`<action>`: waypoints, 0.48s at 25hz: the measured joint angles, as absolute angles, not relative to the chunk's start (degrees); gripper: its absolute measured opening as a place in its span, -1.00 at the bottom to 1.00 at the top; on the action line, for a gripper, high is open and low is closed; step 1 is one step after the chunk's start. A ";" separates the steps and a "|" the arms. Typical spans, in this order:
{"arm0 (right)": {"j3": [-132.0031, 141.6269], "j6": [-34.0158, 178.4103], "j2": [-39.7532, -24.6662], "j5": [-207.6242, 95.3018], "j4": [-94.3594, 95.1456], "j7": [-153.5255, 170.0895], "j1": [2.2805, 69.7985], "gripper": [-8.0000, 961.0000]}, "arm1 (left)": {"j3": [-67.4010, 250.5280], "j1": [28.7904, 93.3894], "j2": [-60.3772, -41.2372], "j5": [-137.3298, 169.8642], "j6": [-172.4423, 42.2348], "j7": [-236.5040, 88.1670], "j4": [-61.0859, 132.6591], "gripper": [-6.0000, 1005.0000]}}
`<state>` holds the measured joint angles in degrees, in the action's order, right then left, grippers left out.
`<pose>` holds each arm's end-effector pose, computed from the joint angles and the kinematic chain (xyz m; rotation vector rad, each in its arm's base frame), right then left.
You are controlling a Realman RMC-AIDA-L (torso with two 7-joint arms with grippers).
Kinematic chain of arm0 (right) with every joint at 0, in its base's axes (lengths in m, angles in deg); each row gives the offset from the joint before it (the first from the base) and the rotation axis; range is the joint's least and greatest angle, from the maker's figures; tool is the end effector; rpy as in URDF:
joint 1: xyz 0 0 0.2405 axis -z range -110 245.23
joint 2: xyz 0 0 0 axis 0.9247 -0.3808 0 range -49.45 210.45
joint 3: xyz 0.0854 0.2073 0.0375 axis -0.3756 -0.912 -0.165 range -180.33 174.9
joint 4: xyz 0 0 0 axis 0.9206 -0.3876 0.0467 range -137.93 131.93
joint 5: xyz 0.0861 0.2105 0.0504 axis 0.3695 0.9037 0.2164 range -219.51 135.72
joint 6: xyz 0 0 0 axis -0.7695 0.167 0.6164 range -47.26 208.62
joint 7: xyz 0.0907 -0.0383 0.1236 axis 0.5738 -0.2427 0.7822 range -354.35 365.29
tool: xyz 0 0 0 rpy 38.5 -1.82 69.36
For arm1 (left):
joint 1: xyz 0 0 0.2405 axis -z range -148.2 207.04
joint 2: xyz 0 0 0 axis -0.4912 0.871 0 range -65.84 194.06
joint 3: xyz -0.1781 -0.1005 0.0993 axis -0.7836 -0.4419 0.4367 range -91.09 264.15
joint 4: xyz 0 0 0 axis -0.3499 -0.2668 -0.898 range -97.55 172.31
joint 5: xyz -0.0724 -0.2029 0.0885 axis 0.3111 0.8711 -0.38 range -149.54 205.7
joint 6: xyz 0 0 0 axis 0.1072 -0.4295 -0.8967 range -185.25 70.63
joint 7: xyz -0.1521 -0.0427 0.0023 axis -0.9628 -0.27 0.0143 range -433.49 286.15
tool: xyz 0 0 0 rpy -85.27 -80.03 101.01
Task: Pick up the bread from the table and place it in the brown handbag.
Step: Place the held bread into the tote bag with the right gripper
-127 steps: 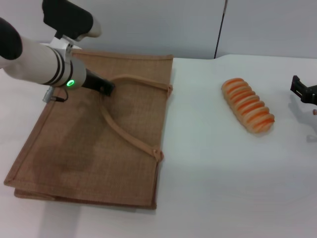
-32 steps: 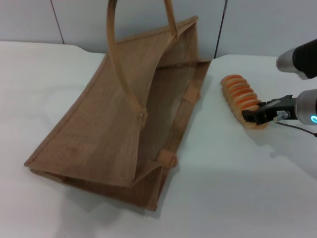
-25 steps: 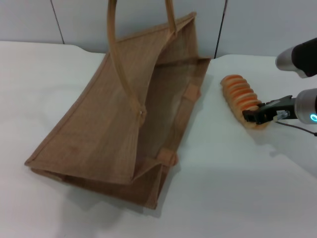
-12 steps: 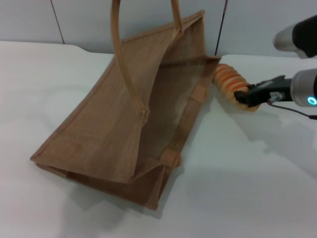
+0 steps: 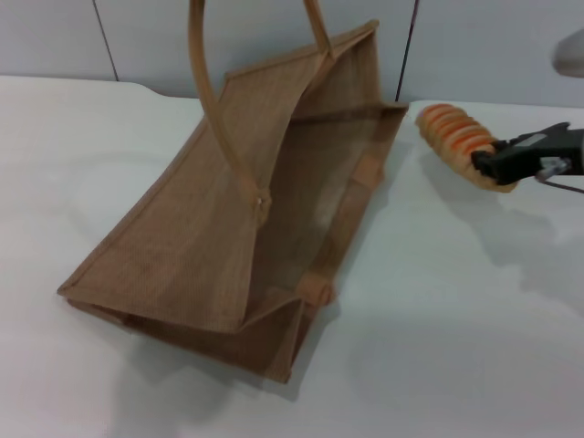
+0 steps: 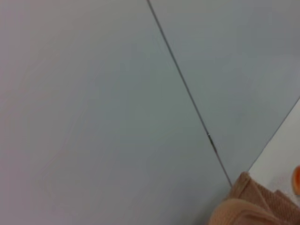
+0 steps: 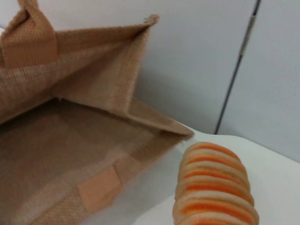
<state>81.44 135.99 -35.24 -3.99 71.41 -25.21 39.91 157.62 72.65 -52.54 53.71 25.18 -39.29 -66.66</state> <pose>0.1750 0.4195 0.0157 -2.2847 0.8235 -0.0340 -0.0093 0.4027 0.1286 -2.2469 -0.2684 0.0540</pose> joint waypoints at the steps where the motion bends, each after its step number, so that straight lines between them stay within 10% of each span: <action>1: 81.29 136.70 -35.26 -4.13 72.62 -25.20 40.45 -0.44 | 157.61 72.61 -52.53 53.71 25.16 -39.31 -66.56 -0.75; 12: 86.30 142.60 -35.33 -4.10 85.90 -21.13 44.66 -0.56 | 156.84 72.86 -52.29 52.74 23.94 -39.32 -66.35 -0.75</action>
